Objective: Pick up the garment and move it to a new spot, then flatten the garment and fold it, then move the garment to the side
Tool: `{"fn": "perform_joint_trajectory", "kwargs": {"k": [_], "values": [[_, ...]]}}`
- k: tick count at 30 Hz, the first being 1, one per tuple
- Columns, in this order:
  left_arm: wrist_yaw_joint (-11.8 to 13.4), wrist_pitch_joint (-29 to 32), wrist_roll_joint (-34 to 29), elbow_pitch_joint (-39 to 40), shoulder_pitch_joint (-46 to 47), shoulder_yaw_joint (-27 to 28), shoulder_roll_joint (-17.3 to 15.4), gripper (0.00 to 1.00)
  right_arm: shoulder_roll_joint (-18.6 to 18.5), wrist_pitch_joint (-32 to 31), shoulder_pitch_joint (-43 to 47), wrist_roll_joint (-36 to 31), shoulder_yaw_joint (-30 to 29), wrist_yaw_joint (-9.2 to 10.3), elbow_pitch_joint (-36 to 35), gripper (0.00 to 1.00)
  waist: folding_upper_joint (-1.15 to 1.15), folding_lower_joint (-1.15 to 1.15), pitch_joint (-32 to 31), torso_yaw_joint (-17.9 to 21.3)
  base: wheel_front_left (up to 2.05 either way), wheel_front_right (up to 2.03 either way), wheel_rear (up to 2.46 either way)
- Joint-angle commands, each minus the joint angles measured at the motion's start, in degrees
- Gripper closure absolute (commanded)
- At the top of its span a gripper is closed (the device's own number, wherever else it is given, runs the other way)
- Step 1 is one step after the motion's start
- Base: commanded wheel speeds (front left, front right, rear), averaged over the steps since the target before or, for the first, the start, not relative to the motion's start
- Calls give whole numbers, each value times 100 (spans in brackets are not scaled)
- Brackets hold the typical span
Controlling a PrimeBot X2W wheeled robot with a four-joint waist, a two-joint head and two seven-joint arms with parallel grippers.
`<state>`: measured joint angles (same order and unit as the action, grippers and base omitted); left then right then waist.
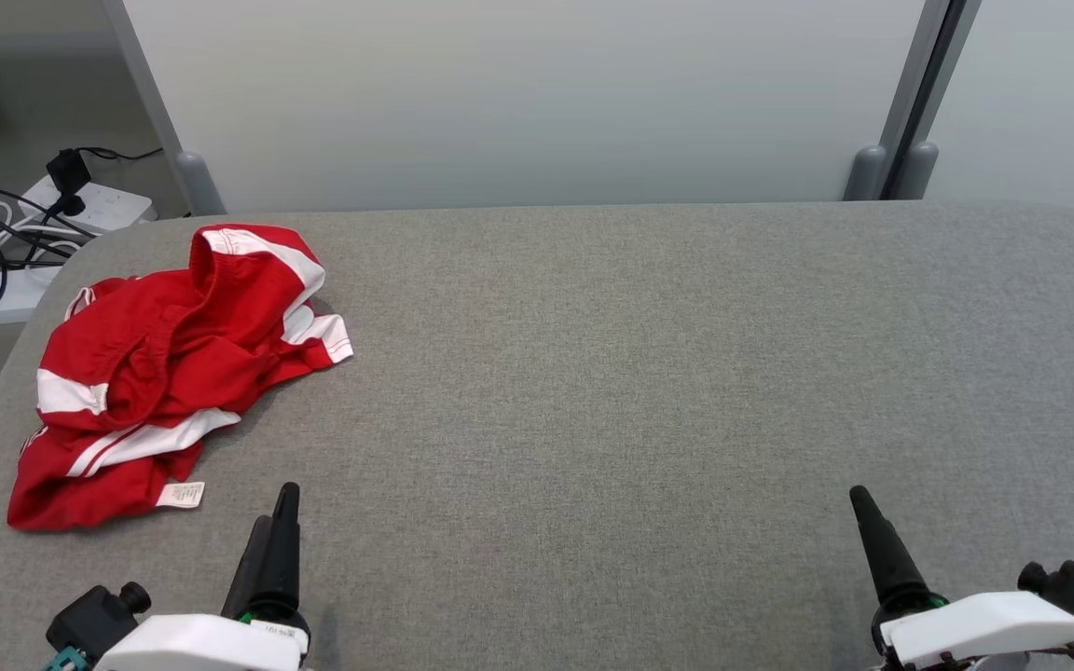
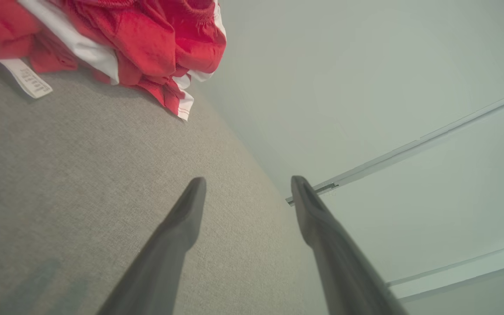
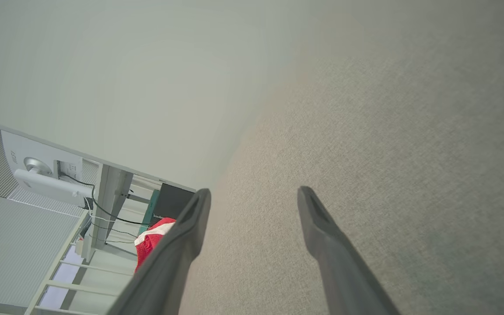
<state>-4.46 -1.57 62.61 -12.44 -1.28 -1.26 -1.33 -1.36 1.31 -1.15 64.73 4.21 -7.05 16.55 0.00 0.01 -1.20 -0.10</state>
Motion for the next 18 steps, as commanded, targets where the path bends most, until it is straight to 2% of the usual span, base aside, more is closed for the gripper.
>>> {"fn": "perform_joint_trajectory", "kwargs": {"k": [1, 6, 18], "values": [[56, -71, -267, 196, 246, 28, -84, 0, -68, 95, -318, -206, 98, -26, -239, 0, 0, -1, -1, 4, 0, 0, 0], [183, -155, -846, 257, 262, -73, -89, 0, -72, 180, -316, -553, 159, -27, -323, 0, 0, -1, -27, 6, 0, 0, 0], [406, -357, -1710, 440, 300, -225, -100, 0, -81, 382, -384, -1131, 393, -30, -344, 0, 0, -1, -47, 8, 0, 0, 0]]}}
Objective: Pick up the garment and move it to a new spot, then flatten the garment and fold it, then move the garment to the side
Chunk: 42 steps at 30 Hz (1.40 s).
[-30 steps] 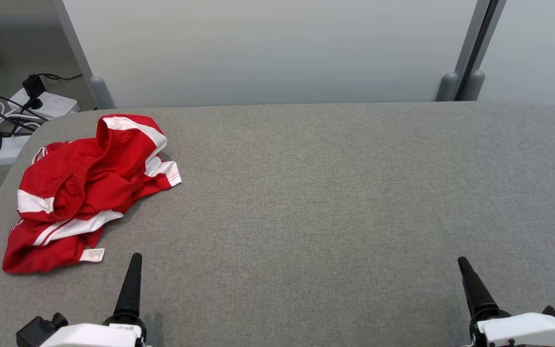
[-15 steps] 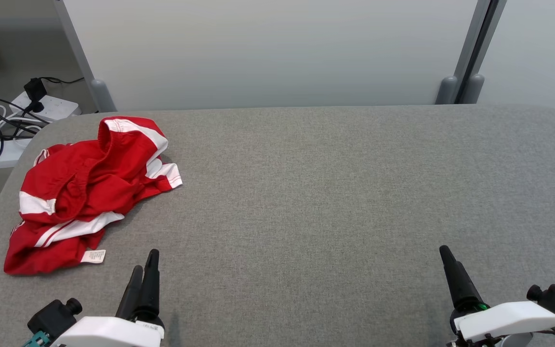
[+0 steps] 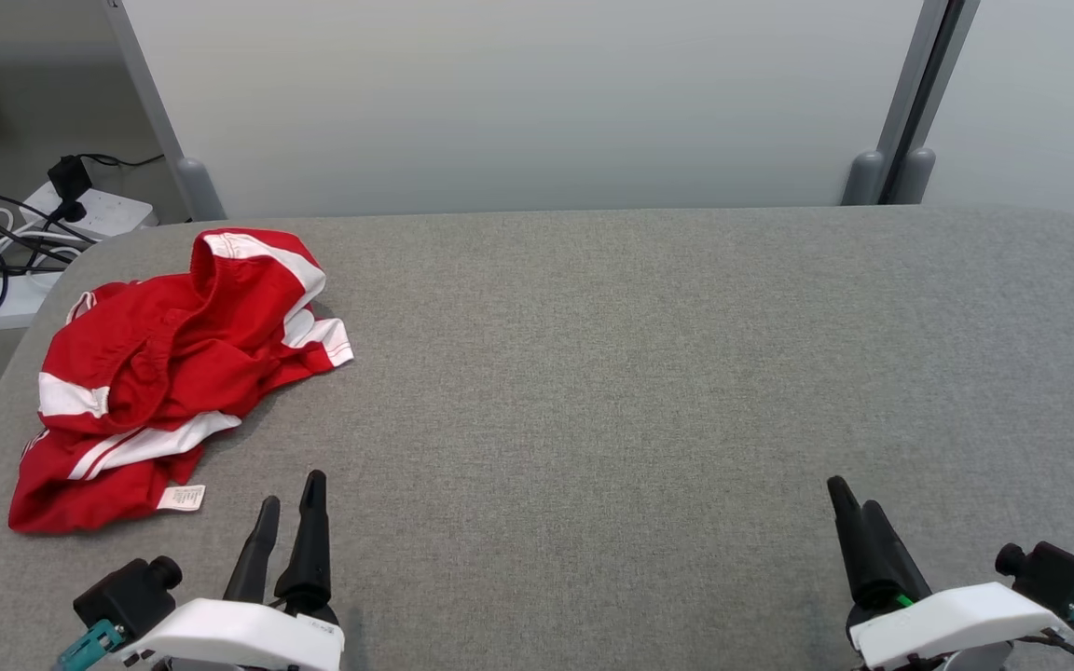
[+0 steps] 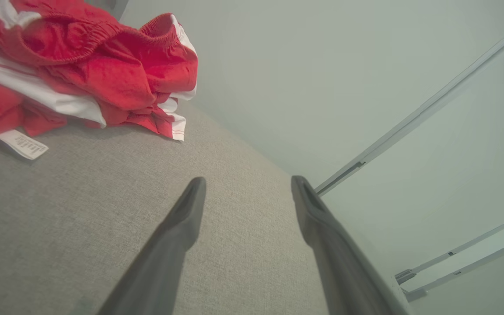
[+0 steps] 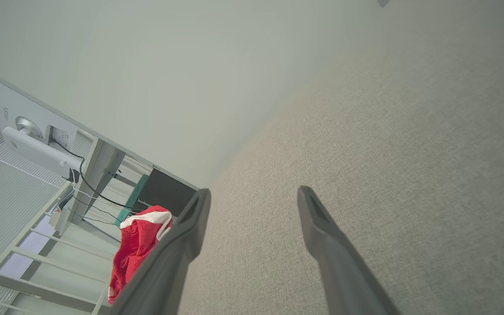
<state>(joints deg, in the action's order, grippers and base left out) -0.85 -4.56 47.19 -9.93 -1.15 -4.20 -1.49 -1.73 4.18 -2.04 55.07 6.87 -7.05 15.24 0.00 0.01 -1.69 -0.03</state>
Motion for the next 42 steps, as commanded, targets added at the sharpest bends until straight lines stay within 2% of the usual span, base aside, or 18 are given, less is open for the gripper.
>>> {"fn": "perform_joint_trajectory", "kwargs": {"k": [1, 15, 34, 42], "values": [[61, -74, -245, 199, 291, 58, -86, 0, -45, 112, -309, -255, 163, -30, -220, 0, 0, -1, 0, 0, 0, 0, 0], [185, -309, -1211, 269, 328, -104, -99, 0, -61, 347, -404, -1185, 430, -34, -275, 0, 0, -1, -18, -22, 0, 0, 0], [378, -612, -2359, 429, 360, -239, -115, 0, -83, 650, -423, -2593, 191, -38, -414, 0, 0, -1, -62, -23, 0, 0, 0], [421, -746, -2841, 461, 371, -263, -123, 0, -93, 784, -452, -3129, 312, -40, -479, 0, 0, -1, -86, 1, 0, 0, 0]]}}
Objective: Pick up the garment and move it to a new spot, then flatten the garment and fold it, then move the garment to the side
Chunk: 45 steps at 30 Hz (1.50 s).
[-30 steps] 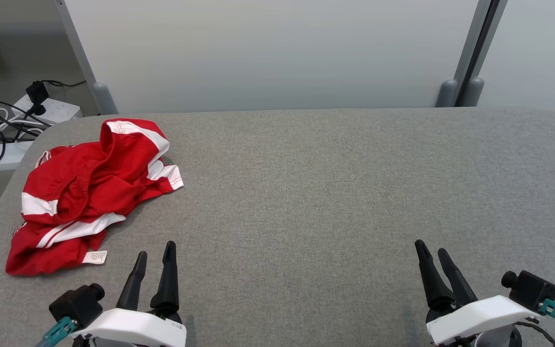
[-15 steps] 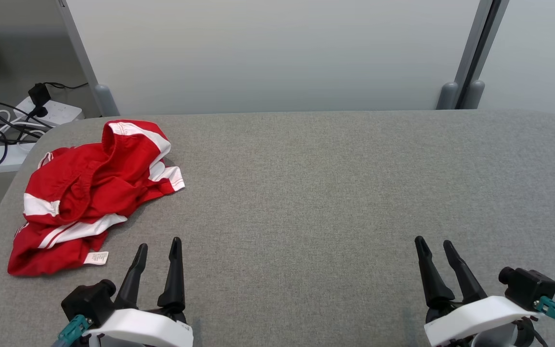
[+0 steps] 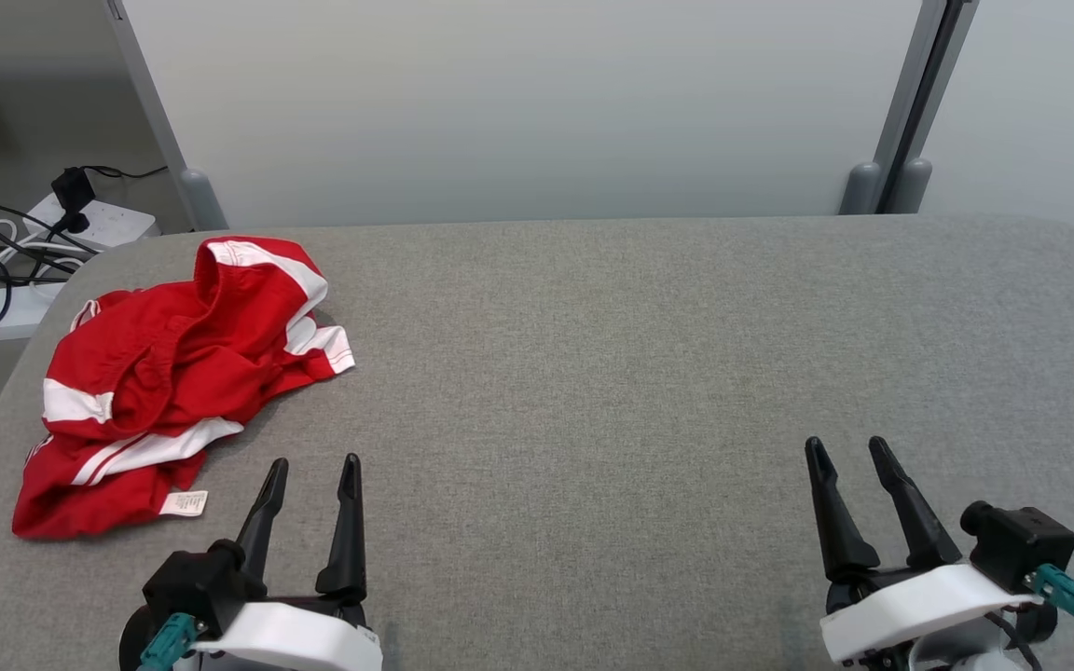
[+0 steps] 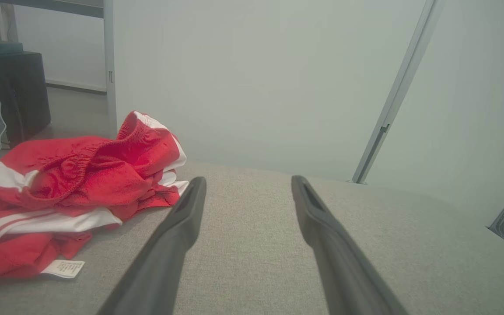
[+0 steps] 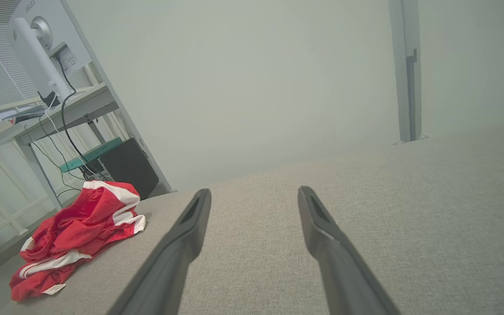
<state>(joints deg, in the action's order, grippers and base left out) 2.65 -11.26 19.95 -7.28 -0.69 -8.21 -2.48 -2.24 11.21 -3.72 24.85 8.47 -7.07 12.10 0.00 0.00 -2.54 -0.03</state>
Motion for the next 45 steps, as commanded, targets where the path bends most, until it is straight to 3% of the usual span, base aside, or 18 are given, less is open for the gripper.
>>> {"fn": "perform_joint_trajectory", "kwargs": {"k": [1, 17, 30, 45], "values": [[78, -94, -179, 194, 328, 133, -25, 0, -44, 98, -285, -173, 171, -38, -172, 0, 0, 0, -7, 5, 0, 0, 0], [190, -374, -1262, 318, 398, 32, -40, 0, -64, 379, -296, -1298, 226, -42, -199, 0, 0, 0, 7, 61, 0, 0, 0], [190, -374, -1244, 252, 409, 85, -40, 0, -64, 379, -267, -1338, 116, -42, -218, 0, 0, 0, 16, 49, 0, 0, 0], [250, -374, -1306, 258, 334, 203, -40, 0, -64, 379, -207, -1320, 263, -42, -269, 0, 0, 0, 10, -870, 0, 0, 0]]}}
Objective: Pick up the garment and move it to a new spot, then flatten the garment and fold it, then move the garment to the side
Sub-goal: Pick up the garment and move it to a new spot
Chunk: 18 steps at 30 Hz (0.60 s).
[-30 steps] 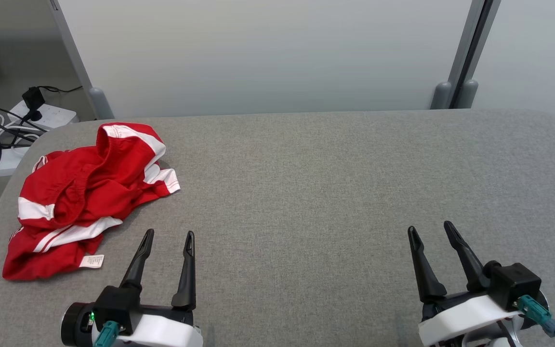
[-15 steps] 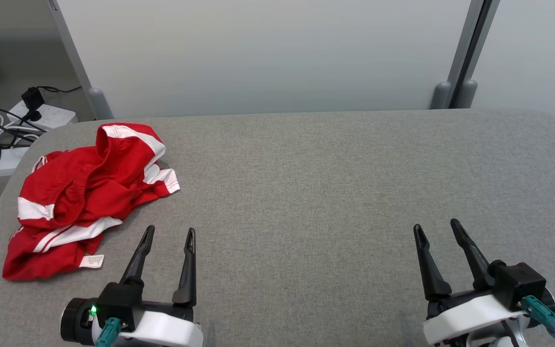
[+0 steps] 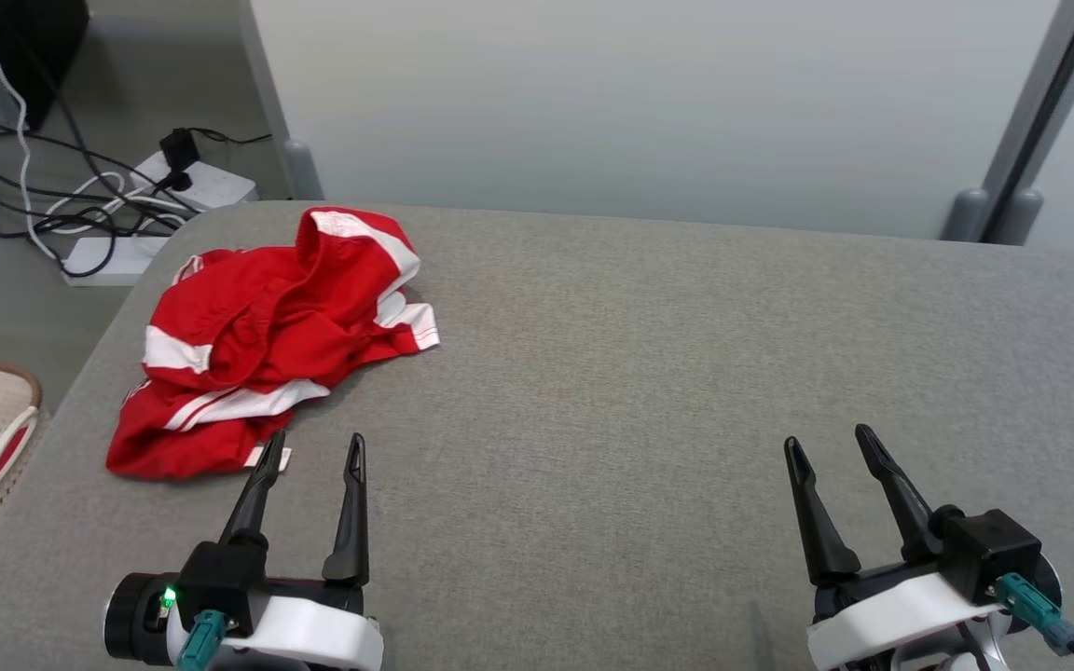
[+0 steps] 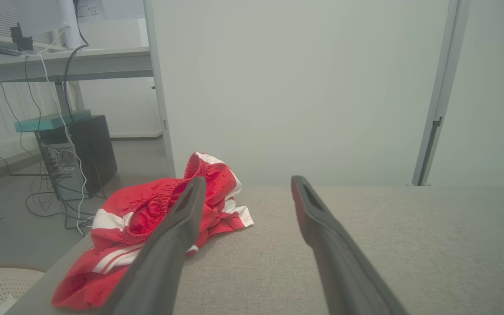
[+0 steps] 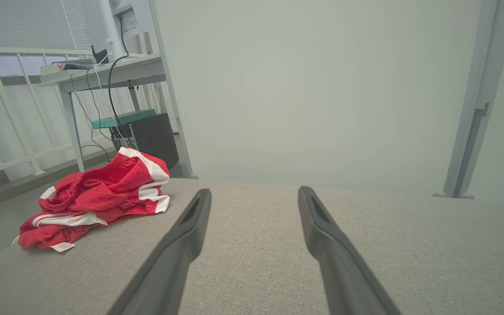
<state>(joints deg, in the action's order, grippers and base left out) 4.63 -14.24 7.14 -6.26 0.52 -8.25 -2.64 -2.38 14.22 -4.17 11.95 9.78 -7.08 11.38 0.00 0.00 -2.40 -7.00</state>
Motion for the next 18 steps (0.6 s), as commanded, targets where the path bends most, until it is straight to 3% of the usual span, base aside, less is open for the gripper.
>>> {"fn": "perform_joint_trajectory", "kwargs": {"k": [1, 9, 18], "values": [[55, -75, -25, 157, 207, 215, -24, 0, -50, 78, -156, -30, 137, -41, -198, 0, 0, 0, -8, -252, 0, 0, 0], [58, -75, -77, 147, 145, 281, -24, 0, -50, 78, -122, -8, 153, -41, -214, 0, 0, 0, -48, -774, 0, 0, 0], [68, -75, -80, 130, 144, 319, -24, 0, -50, 78, -80, 48, 182, -41, -238, 0, 0, 0, -52, -1020, 0, 0, 0]]}}
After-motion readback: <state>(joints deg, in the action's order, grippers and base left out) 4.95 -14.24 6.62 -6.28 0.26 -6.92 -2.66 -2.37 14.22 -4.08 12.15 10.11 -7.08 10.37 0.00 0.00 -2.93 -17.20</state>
